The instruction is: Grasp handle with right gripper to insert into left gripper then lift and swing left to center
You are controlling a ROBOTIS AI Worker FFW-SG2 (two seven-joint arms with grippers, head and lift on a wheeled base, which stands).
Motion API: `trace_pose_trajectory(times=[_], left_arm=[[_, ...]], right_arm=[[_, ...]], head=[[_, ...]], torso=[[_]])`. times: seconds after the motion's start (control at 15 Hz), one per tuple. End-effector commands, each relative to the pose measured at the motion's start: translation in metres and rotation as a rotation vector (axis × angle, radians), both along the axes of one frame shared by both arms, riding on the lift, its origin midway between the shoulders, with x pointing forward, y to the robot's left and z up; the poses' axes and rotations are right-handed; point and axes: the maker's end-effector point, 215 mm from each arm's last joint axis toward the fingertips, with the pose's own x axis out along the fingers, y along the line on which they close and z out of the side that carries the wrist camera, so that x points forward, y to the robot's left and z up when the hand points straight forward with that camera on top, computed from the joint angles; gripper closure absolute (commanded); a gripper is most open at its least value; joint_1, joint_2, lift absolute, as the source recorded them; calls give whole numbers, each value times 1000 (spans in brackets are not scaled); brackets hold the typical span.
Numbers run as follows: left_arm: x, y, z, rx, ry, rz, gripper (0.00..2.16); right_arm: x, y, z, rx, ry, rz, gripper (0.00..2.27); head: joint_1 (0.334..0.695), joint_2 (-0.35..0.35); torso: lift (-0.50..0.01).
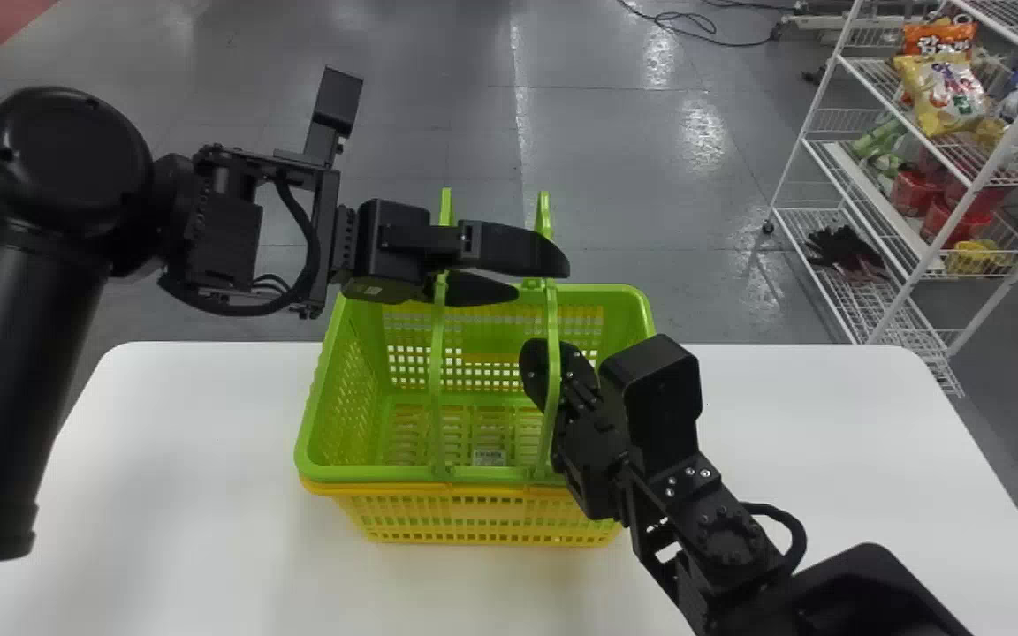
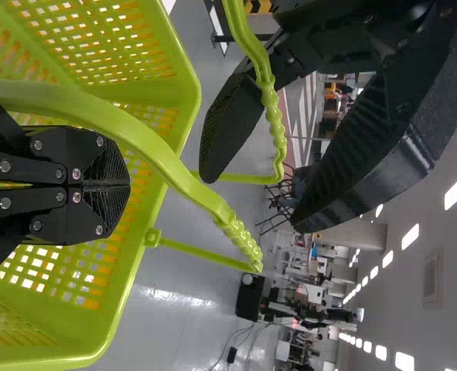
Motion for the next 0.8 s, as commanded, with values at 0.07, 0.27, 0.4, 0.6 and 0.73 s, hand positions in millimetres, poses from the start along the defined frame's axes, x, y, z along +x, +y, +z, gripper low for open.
trace_pose_trajectory(times=[0.07, 0.27, 0.4, 0.6, 0.73], left_arm=[[0, 1, -2, -2, 8, 2, 90], [0, 1, -2, -6, 10, 2, 90], [4, 1, -1, -15, 5, 11, 90], [4, 2, 1, -52, 28, 12, 90], [0, 1, 2, -122, 84, 4, 90]], right_arm=[[-2, 13, 1, -12, 4, 22, 2138], [-4, 23, 5, -13, -5, 41, 2138], [-5, 23, 5, -12, -7, 41, 2138], [-1, -1, 1, -12, -2, -3, 2138], [1, -29, 2, 2, -3, -49, 2138]], head=[[695, -17], [695, -5], [695, 5], [695, 6], [695, -15]], torso=[[-93], [-93], [-93], [-93], [-93]])
